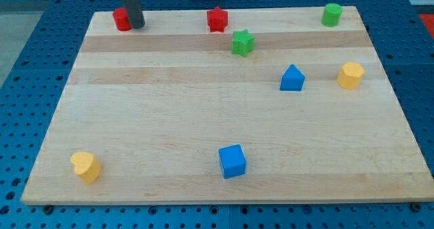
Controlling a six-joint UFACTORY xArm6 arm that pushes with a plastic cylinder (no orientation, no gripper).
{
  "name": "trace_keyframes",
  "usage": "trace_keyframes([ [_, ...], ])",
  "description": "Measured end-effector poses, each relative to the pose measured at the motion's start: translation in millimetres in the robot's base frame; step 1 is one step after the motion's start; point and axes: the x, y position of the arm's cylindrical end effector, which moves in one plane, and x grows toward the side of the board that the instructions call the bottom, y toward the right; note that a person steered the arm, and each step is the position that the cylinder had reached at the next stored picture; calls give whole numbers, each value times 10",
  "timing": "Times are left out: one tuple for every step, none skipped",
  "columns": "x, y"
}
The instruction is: Place the green star to the bottom left of the green circle
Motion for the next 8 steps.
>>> trace_keyframes([
  [0,-14],
  [0,-8],
  [189,208],
  [573,561],
  [777,986],
  [784,1310],
  [784,1684],
  [784,2083],
])
